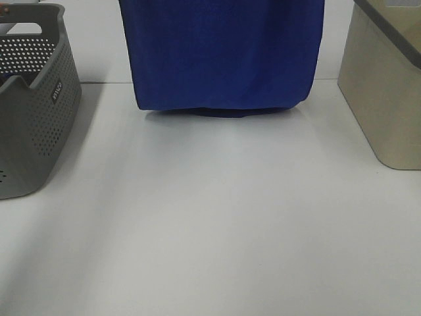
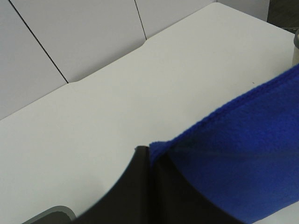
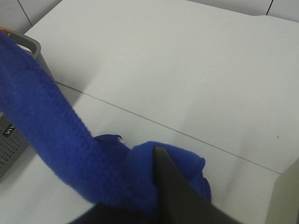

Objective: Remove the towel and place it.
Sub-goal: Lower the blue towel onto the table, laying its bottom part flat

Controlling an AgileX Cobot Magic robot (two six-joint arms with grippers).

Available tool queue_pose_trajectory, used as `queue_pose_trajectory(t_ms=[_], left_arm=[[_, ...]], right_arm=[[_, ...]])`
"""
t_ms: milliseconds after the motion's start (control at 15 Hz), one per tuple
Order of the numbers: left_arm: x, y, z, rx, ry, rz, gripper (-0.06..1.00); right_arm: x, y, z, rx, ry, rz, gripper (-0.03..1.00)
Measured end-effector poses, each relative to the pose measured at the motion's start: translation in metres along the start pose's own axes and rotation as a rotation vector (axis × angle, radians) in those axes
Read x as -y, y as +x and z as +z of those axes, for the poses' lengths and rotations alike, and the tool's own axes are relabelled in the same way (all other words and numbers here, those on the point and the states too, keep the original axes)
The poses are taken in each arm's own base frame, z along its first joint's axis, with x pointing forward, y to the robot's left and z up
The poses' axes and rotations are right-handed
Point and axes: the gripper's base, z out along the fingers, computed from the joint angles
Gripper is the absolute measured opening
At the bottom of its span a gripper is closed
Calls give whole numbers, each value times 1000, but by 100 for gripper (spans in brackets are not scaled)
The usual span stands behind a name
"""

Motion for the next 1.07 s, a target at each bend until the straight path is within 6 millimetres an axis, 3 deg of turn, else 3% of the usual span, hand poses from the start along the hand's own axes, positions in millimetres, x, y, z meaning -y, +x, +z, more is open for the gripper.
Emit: queue_pose_trajectory(t_ms=[133,333,533,867,1067], left_arm=[[-1,-3,-6,10,-8,2,0],[-3,-5,-3,42,-30,12,0],[-5,-13,18,199,-76,62,0],[-6,-17,54,423,-146,106,0],[-9,-28,59,642,-234,170,0]], right_arm=[[-2,-2,-8,15,-6,-11,1],[2,-14,0,149,25,-127,1],[9,-30,16,352,85,-185,1],[21,-35,49,493,141,-200,1],[23,-48,43,657,194,-224,1]])
